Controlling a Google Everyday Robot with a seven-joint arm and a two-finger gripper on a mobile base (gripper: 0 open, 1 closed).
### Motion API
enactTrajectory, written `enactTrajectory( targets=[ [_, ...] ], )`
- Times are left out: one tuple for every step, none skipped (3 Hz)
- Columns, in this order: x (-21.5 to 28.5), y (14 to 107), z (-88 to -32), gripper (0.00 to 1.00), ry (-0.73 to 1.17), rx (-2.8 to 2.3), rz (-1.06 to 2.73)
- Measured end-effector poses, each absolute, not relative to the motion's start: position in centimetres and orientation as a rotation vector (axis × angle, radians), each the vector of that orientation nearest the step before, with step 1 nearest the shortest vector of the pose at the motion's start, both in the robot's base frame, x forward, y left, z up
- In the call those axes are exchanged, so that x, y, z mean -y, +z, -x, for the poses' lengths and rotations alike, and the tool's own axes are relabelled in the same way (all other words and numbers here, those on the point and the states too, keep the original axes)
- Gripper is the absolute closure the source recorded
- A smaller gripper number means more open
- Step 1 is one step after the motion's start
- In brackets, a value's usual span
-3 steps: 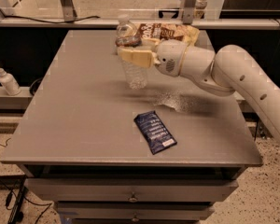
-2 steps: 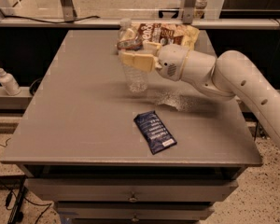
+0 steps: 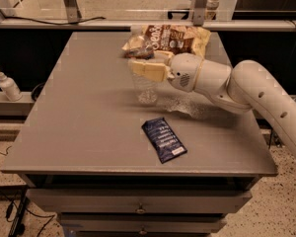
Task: Place water bottle upright
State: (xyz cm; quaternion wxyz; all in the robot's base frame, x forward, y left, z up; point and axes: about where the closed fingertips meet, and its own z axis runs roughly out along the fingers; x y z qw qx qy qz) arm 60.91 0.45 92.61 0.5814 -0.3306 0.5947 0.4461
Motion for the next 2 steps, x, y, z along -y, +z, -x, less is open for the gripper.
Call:
enactTrajectory(
  targets=[
    [-0.11,92.01,-60.36,0.35,1.044,-1.405,0.756],
    [-0.09,91.99,-60.33,0.13,1.044,-1.406,0.756]
  ],
)
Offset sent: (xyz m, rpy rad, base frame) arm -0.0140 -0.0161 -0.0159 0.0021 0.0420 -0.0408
